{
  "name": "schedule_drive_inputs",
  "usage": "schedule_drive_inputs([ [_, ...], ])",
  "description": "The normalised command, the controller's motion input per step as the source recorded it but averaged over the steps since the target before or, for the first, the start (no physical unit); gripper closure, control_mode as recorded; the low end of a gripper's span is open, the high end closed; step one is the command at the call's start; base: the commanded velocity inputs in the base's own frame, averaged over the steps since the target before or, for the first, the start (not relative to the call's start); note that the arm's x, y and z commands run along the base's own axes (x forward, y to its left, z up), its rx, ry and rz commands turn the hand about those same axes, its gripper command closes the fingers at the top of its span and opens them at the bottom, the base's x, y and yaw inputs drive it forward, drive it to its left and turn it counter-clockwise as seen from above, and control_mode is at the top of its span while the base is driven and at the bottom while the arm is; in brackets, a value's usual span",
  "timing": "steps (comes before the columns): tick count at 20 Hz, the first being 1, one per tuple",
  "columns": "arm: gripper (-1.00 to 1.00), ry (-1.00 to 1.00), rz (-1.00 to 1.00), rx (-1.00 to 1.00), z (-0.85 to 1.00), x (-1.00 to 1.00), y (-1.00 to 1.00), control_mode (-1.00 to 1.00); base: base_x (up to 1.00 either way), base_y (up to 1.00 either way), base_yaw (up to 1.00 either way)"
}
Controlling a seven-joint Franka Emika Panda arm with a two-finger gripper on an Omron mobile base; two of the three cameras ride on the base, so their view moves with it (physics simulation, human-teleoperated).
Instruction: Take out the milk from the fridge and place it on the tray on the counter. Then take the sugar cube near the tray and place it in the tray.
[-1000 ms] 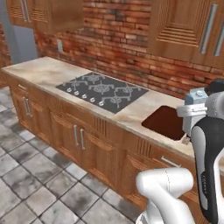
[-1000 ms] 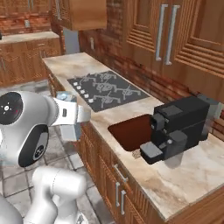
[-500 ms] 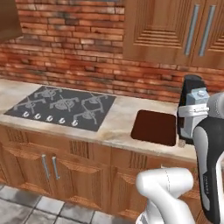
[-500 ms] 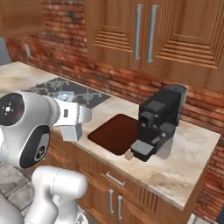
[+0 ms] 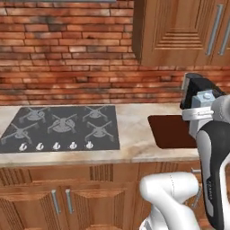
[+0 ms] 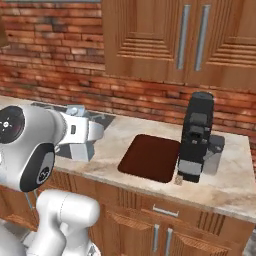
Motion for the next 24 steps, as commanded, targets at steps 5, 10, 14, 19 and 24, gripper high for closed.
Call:
schedule_drive_inputs([
  [5, 1.0, 0.0, 0.0, 0.0, 0.0, 0.0, 0.0, 1.0, 0.0, -0.03, -0.55],
  [10, 1.0, 0.0, 0.0, 0.0, 0.0, 0.0, 0.0, 1.0, 0.39, 0.29, -0.47],
  [14, 1.0, 0.0, 0.0, 0.0, 0.0, 0.0, 0.0, 1.0, 0.36, 0.39, -0.04],
  [19, 1.0, 0.0, 0.0, 0.0, 0.0, 0.0, 0.0, 1.0, 0.44, 0.62, 0.0],
  [24, 1.0, 0.0, 0.0, 0.0, 0.0, 0.0, 0.0, 1.0, 0.54, 0.59, 0.0],
])
